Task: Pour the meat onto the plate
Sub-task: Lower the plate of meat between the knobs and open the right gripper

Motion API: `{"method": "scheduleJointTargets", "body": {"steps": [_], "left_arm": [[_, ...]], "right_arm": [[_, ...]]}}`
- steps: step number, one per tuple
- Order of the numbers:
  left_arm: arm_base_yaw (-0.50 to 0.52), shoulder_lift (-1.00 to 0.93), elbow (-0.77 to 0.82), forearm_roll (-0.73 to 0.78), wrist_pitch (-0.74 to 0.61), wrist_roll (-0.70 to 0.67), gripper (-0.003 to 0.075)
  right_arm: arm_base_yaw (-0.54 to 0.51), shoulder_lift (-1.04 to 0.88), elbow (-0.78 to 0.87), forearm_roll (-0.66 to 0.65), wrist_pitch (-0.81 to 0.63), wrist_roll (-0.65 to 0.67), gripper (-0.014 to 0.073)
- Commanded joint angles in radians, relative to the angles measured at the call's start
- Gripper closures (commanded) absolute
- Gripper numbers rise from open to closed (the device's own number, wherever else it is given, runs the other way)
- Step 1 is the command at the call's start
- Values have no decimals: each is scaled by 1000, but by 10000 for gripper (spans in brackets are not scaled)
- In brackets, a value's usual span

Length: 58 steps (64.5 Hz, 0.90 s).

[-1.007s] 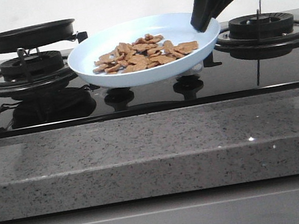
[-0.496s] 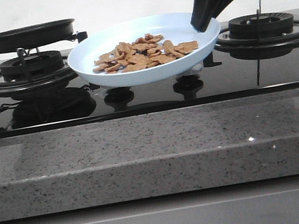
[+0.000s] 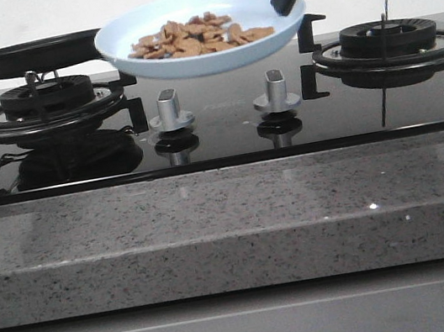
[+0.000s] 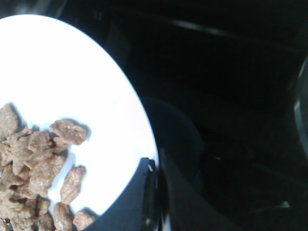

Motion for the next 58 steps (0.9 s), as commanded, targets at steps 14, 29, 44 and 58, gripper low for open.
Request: {"method": "scheduleJointTargets", "body": {"steps": [14,29,44,58], "left_arm": [[-7,7,-25,-29,-62,-3,741],[-7,7,-25,-29,-62,-3,741],[-7,7,-25,-29,-62,-3,741],[-7,7,-25,-29,-62,-3,741]], "right_arm": [[-49,124,-230,70,-43,3,654],[-56,213,-288,70,-44,3,654],[-56,226,-288,52,-34,3,606],[-56,226,-288,47,-16,3,393]]}}
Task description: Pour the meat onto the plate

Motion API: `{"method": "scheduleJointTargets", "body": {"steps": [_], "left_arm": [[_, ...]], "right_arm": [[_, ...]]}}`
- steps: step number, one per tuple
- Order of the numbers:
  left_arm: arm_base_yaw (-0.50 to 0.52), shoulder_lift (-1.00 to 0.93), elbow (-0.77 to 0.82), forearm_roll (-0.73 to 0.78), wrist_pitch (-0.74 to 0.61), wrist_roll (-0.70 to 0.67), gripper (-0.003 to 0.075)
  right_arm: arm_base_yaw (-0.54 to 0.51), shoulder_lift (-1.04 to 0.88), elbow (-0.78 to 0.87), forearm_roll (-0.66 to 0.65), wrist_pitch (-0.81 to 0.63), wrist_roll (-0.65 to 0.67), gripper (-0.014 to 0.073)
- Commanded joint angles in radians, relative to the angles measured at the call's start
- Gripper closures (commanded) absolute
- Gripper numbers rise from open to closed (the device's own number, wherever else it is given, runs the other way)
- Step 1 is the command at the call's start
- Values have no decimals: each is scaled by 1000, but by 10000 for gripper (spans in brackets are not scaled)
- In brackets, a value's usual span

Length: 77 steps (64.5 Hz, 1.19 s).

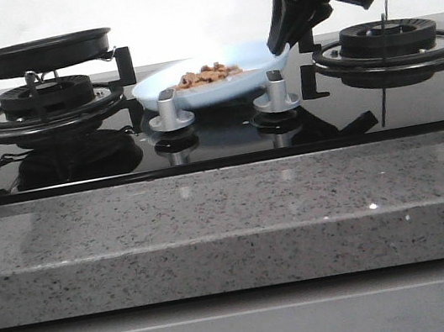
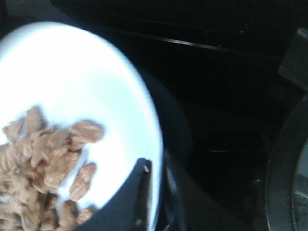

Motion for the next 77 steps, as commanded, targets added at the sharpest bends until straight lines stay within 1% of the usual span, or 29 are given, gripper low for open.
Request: {"method": "scheduleJointTargets", "body": {"steps": [1,18,25,32,37,38,41,45,54,62,69,77], "left_arm": [[-7,7,-25,-29,-62,-3,741],[-7,7,-25,-29,-62,-3,741],[-7,7,-25,-29,-62,-3,741],[-7,7,-25,-29,-62,-3,741],[-7,7,-25,-29,-62,-3,741],[-7,7,-25,-29,-62,-3,741],[-7,7,-25,-29,-62,-3,741],[-7,7,-25,-29,-62,-3,741],[-7,7,-25,-29,-62,-3,741],[-7,7,-25,-29,-62,-3,741],[-7,7,-25,-29,-56,-3,741],[-7,7,-25,-29,-54,-3,741]], "right_arm": [[-5,-63,-35,21,-22,-3,381],[-18,-75,-35,15,-2,-3,370],[-28,-98,-37,2,22,-3,387],[-29,-128,-38,-19,54,-3,480],[-29,-149,-38,-19,79,-3,597],[-29,-153,-38,-19,81,-3,607],[-29,-163,-38,-18,96,-3,672],[-29,-175,-38,-18,115,-3,652],[-29,-201,-36,-18,150,-3,654],[-28,-250,-17,-18,150,-4,654],[-16,-350,79,-19,100,-28,654],[8,-519,305,-18,-3,-77,654]]}}
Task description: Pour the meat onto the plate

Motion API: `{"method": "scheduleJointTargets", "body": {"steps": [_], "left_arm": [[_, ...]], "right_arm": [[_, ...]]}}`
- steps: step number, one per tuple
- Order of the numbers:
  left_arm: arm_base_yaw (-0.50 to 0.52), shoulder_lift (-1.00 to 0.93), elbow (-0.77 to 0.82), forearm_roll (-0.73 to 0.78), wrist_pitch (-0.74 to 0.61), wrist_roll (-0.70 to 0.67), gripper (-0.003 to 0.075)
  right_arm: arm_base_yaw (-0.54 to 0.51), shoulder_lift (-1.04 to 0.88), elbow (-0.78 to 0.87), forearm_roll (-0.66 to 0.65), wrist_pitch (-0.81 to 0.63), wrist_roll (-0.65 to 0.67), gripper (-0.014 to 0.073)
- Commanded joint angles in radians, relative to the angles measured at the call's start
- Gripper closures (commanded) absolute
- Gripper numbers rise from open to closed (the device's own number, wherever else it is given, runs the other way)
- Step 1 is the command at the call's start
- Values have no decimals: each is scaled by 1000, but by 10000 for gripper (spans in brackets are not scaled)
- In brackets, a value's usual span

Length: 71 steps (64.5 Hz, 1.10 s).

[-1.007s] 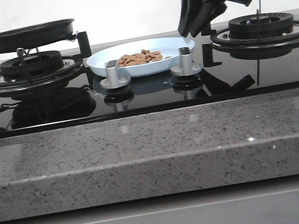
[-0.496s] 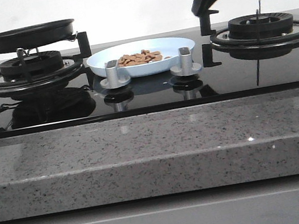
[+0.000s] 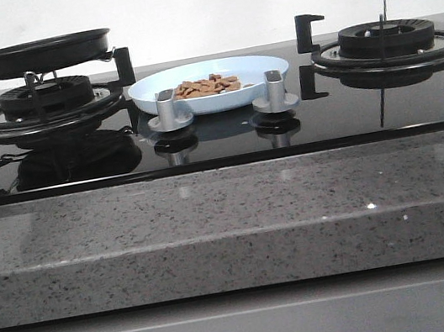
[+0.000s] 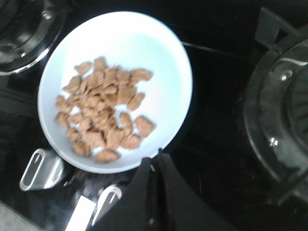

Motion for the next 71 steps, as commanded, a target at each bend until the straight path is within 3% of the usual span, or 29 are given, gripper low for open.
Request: {"method": "scheduleJointTargets", "body": {"steps": [1,17,42,58,71], "left_arm": [[-7,7,-25,-29,-53,-3,741],[-7,7,-25,-33,-53,-3,741],[-7,7,-25,-78,-52,-3,741],[-7,7,-25,-78,-52,-3,741],[-7,7,-25,-78,-52,-3,741]], "right_arm": [[17,-165,117,23,-105,-46,654],[27,-465,495,14,-291,-67,654],[27,-915,912,12,-533,-126,654],[27,-1189,1096,11,-622,-126,654],[27,-1251,1129,11,-615,-126,654]]}}
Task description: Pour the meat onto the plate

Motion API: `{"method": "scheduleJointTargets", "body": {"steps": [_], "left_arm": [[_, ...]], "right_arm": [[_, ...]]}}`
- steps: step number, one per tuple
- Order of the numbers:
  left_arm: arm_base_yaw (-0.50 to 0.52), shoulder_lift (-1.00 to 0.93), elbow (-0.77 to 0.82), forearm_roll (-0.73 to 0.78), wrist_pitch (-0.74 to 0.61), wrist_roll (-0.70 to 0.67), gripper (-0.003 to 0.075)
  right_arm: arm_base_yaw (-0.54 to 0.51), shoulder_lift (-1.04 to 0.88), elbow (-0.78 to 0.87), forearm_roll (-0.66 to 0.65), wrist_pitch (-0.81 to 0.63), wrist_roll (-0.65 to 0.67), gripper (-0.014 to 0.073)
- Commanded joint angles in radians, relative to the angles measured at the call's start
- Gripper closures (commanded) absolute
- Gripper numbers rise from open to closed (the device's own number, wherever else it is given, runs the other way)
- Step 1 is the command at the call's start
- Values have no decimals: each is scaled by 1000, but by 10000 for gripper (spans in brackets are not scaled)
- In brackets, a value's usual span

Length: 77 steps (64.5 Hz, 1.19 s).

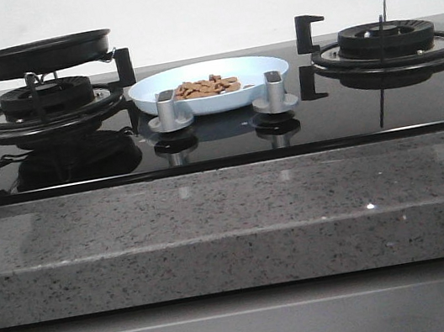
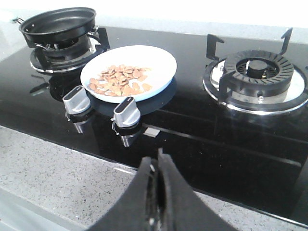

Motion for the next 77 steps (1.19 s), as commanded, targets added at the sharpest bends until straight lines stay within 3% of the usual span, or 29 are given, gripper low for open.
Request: {"method": "scheduleJointTargets", "body": {"steps": [1,77], "left_arm": [[-7,7,-25,-30,-52,-3,741],[-7,7,-25,-30,-52,-3,741]], "right_arm": [[0,-2,-22,13,-82,-13,654],[0,-2,-22,13,-70,-13,654]]}}
